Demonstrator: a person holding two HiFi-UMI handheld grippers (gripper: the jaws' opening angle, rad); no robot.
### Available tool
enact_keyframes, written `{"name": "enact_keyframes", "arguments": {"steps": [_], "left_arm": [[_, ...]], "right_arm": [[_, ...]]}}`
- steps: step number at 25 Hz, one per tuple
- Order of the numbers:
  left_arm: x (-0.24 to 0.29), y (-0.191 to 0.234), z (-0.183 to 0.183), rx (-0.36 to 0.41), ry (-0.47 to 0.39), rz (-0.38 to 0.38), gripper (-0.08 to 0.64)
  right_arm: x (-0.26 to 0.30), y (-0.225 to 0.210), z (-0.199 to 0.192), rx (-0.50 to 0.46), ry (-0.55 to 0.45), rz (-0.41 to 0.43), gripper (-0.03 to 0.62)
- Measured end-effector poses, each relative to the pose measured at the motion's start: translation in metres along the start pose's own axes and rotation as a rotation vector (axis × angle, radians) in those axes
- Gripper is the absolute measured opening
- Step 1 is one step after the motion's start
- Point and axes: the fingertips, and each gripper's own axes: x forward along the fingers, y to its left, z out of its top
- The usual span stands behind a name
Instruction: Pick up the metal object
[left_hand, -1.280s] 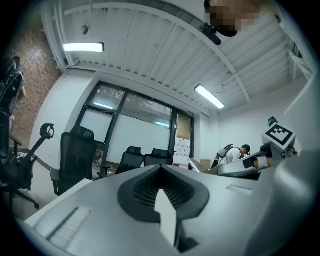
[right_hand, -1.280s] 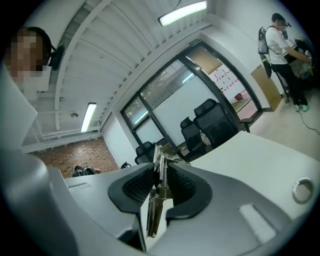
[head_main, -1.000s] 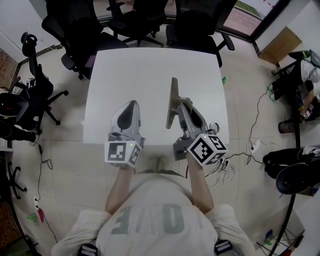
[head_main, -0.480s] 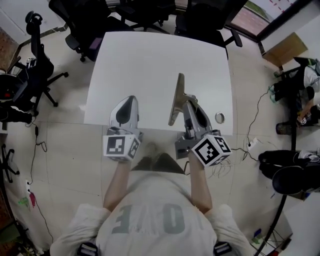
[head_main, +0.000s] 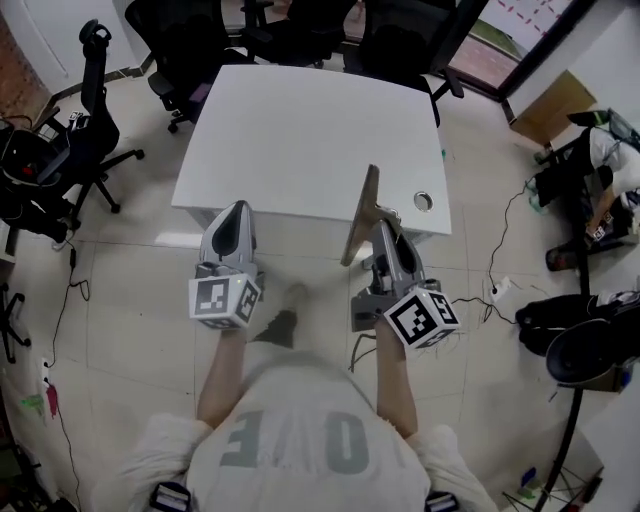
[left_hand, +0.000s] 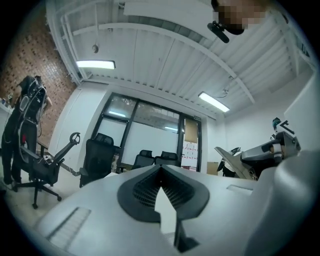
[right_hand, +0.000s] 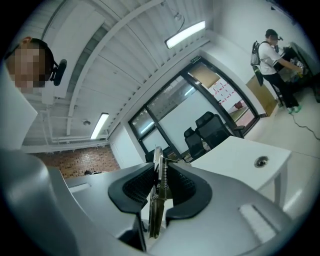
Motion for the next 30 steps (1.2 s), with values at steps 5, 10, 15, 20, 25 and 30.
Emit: {"name": "enact_keyframes", "arguments": {"steps": [5, 10, 15, 20, 25, 30], "left_arm": [[-0.116, -0.062, 0.006, -0.009, -0.008, -0.057, 0.002], [-0.234, -0.093, 0.021, -0.007, -0.013, -0.056, 0.002], [-0.297, -0.087, 0.049, -0.013, -0.029, -0.040, 0.002], [-0.327, -0.103, 0.062, -0.018, -0.017, -0.101, 0.002], [-0.358, -0.109, 0.062, 0.000, 0.003, -0.149, 0.002], [-0.366, -0.102, 0.069, -0.004, -0.008, -0.177, 0.002]], "right_arm": [[-0.127, 0.013, -0.034, 0.057, -0.010, -0.008, 0.095], [-0.226, 0.061, -0.062, 0.064, 0.029, 0.022, 0.097], [-0.282, 0.122, -0.079, 0.044, 0.045, 0.059, 0.097], [-0.314, 0.149, -0.079, 0.101, 0.030, 0.063, 0.098], [-0.335, 0.177, -0.094, 0.077, 0.028, 0.064, 0.097], [-0.324, 0.191, -0.107, 0.070, 0.039, 0.068, 0.095]]}}
